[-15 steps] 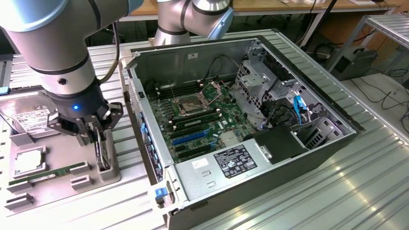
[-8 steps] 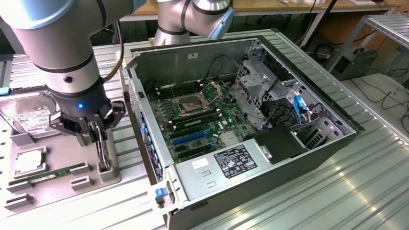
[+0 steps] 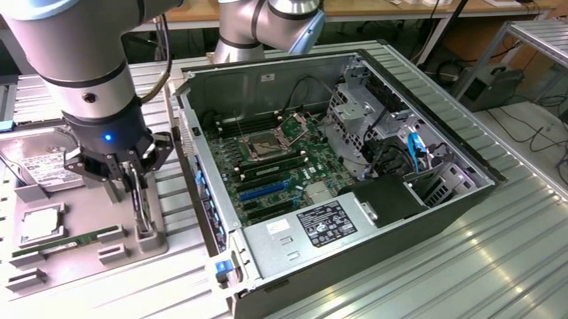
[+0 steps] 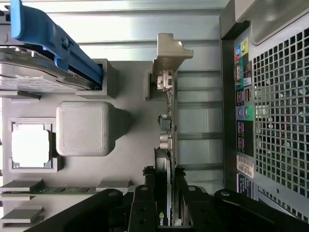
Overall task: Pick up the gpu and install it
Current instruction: 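Pick up the gpu and move the gpu toward the slot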
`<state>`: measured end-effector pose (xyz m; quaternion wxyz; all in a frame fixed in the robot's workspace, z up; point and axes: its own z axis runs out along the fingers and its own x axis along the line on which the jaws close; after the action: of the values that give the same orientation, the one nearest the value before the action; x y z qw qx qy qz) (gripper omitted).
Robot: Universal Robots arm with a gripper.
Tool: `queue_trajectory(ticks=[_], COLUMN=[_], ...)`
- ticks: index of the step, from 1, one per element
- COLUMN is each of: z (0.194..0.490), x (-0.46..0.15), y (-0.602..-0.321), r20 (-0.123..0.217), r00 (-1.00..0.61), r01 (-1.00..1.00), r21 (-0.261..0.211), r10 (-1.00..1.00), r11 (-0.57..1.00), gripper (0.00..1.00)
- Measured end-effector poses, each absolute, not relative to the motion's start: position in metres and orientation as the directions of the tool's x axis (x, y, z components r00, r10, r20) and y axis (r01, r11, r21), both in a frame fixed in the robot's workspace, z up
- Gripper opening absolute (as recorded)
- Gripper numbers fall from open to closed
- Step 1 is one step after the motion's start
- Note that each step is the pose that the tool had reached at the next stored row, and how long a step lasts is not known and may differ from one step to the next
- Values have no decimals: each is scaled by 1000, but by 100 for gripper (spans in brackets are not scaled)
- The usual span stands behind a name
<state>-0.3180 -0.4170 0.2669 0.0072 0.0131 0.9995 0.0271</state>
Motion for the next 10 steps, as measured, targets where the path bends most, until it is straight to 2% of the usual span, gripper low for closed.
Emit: queue_trajectory(ticks=[10], z=[306], x=[-318], y=[-417], r20=[-11], r00=[-1000], r01=[16], r21=[58], r10=[17], r11=[998], gripper=[26])
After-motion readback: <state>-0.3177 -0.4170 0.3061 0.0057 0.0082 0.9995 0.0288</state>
